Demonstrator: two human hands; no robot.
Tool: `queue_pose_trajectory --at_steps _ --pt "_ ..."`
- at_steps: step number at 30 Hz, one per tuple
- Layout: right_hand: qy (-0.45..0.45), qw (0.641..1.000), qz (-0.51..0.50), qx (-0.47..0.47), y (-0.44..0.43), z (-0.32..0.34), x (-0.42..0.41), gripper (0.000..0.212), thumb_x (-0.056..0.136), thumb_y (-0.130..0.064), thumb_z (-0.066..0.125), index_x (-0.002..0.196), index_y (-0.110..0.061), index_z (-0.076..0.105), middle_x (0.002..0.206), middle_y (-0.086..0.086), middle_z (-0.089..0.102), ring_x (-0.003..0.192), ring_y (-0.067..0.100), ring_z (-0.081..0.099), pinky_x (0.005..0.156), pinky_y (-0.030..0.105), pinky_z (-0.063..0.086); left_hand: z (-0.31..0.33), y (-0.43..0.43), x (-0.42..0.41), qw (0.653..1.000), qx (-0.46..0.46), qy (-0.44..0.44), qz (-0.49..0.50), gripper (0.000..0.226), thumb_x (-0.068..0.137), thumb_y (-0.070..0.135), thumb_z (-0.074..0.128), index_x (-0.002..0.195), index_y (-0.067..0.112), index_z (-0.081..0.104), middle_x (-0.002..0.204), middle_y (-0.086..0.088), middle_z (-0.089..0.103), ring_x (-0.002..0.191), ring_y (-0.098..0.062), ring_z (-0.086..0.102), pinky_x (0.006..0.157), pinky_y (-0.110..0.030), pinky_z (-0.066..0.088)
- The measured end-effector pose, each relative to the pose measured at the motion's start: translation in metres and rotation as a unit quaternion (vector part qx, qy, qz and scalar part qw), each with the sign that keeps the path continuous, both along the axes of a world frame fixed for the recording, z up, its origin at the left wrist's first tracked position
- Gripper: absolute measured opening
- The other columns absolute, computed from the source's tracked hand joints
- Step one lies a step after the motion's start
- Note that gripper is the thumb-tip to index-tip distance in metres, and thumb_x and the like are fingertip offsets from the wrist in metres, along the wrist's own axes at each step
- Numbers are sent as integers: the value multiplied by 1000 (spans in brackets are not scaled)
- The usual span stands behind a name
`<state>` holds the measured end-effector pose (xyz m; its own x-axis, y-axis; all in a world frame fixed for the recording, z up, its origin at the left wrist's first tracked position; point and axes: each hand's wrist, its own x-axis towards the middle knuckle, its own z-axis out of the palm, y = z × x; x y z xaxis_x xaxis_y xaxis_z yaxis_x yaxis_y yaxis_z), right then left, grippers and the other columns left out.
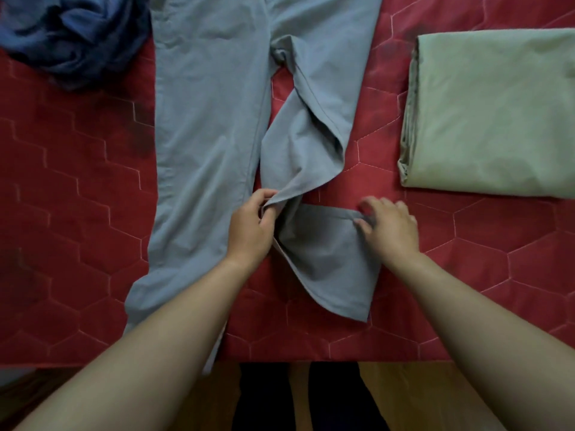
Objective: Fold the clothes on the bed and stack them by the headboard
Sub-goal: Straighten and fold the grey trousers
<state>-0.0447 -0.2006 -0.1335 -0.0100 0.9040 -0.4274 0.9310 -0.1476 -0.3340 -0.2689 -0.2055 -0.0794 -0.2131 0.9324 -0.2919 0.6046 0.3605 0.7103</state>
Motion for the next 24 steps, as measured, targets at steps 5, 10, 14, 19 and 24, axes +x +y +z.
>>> queue_pose_trajectory --at_steps 5,10,14,19,24 --pt "13 994 -105 7 -44 21 24 15 87 -33 57 99 -25 62 101 0 61 95 29 47 76 38 39 10 -4 15 950 -50 -224 210 18 97 14 45 98 12 63 85 -4 67 81 -15 61 76 -32 48" --pt "27 996 -82 25 -50 33 30 29 84 -36 63 111 -25 63 121 -3 58 109 29 49 87 43 44 -11 -23 10 891 -188 -256 325 26 98 16 44 111 4 62 93 -9 68 93 -25 65 87 -39 52" --pt "117 990 -66 32 -20 22 4 33 85 -34 63 115 -22 61 119 0 59 113 26 50 95 42 42 -29 -29 -4 946 -202 -81 238 21 96 18 44 97 8 62 98 -17 66 87 -27 59 73 -34 45" --pt "66 998 16 -4 -18 -3 -27 32 84 -43 61 108 -22 59 107 -1 56 104 22 49 86 39 40 -30 -33 -9 970 -156 -58 177 15 96 17 44 89 12 56 81 -5 60 82 -24 56 71 -33 41" --pt "84 996 -38 -2 -42 -5 -13 15 88 -29 58 86 -14 57 87 4 55 84 26 52 65 31 33 -26 -36 -7 981 -105 -92 132 11 96 17 46 97 13 56 86 -3 61 80 -14 55 73 -26 43"
